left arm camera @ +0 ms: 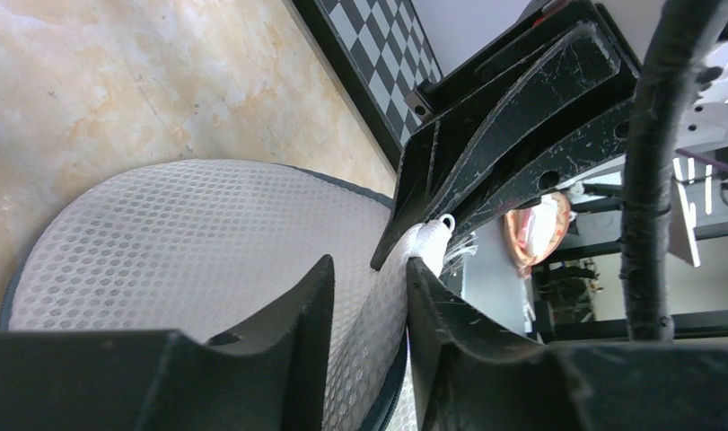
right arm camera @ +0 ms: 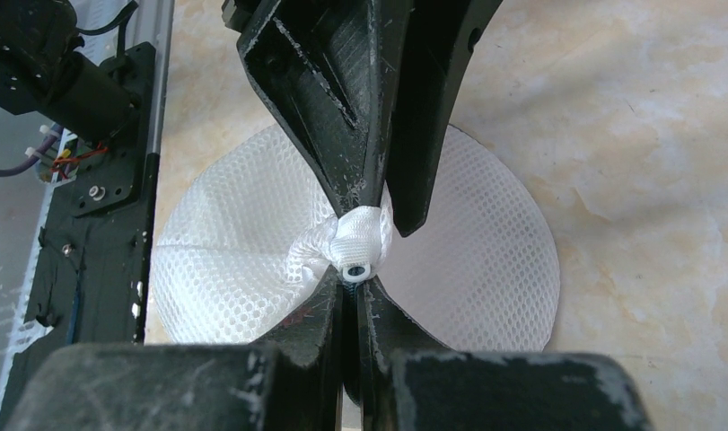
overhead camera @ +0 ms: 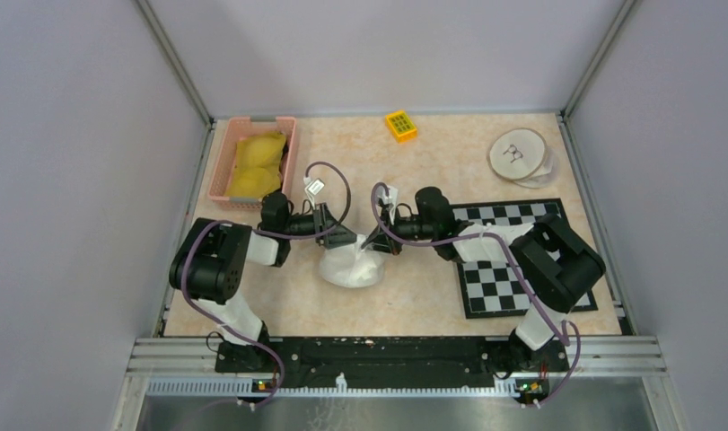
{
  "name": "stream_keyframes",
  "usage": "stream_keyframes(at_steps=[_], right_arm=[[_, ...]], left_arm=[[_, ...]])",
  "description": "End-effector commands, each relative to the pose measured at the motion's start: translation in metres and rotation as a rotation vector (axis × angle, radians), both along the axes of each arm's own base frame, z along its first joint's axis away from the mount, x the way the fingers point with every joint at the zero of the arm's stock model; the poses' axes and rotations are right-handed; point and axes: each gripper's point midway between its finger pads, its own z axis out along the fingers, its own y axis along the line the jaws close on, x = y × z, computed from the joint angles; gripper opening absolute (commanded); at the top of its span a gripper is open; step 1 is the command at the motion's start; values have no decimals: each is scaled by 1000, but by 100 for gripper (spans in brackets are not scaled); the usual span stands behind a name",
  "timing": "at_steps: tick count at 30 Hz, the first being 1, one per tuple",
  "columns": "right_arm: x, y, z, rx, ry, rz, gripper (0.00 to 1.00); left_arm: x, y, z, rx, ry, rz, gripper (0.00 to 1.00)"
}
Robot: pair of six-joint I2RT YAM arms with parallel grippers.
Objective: Unzip the laundry bag and remove the bra
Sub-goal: Unzip the laundry bag at the center of the board.
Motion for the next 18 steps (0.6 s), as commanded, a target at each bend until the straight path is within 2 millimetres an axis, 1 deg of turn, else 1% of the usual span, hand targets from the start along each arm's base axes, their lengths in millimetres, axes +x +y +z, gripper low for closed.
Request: stream_keyframes(at_steps=[1,4,7,9,13,15,18], right_arm=[[-7,24,36,112,-91,80,0],[-4,26,34,106,-96,81,0],[-2,26,31,94,-99,79,0],[-2,26,30,90,-103,79,0],[1,25,31,81,-104,74,0],[4,24,31,78,-101,69,0],[11,20,33,77,-100,58,0]], left_arm=[[0,-15,2,-34,-12,-9,35],[-6,-24,8,-60,-19,-47,29],[-10,-30,16,-87,-33,-77,27],[-10,-32,22,-100,-43,-86,27],[-11,-32,27,-106,-55,-92,27],[-13,-32,30,-108,-66,-97,28],[-22,-33,36,-109,-89,-131,30]])
